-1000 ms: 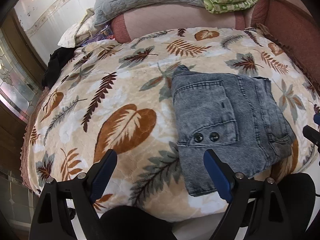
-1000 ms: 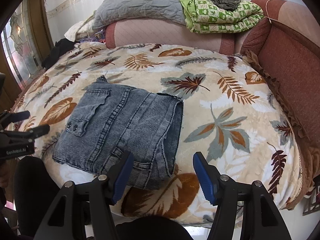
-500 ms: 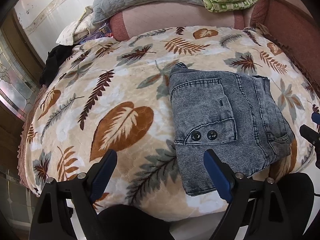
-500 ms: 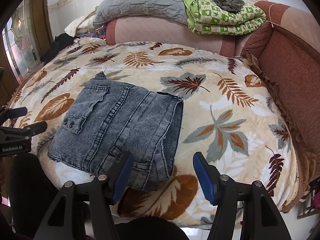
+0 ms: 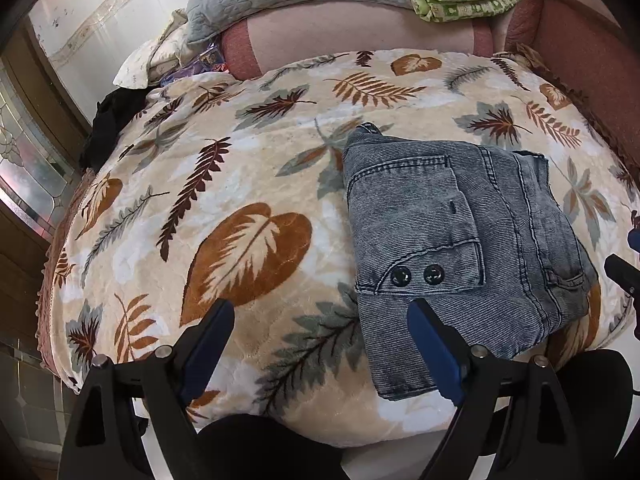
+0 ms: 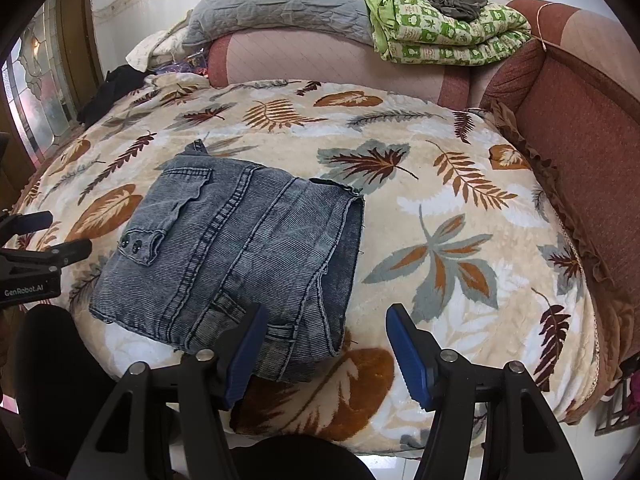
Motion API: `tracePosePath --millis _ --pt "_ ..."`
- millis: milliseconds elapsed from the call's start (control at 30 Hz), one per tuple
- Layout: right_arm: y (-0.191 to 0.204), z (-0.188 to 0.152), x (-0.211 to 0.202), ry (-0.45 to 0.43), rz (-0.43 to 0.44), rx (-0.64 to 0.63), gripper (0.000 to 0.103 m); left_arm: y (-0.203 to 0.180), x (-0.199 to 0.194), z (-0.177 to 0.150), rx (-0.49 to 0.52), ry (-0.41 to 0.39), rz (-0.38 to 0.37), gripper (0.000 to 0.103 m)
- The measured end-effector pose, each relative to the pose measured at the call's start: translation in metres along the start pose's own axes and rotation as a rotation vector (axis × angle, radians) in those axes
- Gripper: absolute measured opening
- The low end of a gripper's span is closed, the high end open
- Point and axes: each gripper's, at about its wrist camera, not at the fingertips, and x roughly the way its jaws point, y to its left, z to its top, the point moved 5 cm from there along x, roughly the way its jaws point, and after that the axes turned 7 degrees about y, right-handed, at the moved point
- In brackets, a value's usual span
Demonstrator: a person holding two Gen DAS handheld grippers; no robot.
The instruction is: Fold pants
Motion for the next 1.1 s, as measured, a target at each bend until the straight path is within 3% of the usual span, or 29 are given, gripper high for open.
tracePosePath --millis 833,967,1100 --pt "-0.004 -0.004 0.005 0.021 0.004 0.008 0.066 0.007 0.009 0.005 0.01 0.013 -0.007 0.088" --pt "-0.015 -0.005 0.018 0.054 0.11 0.072 0.066 0.018 0.025 0.019 -0.005 0.045 -0.094 0.088" --pt "-0.033 -0.004 0.038 0.089 0.313 0.185 0.066 0.022 0.048 0.03 -0.007 0.093 -0.224 0.088"
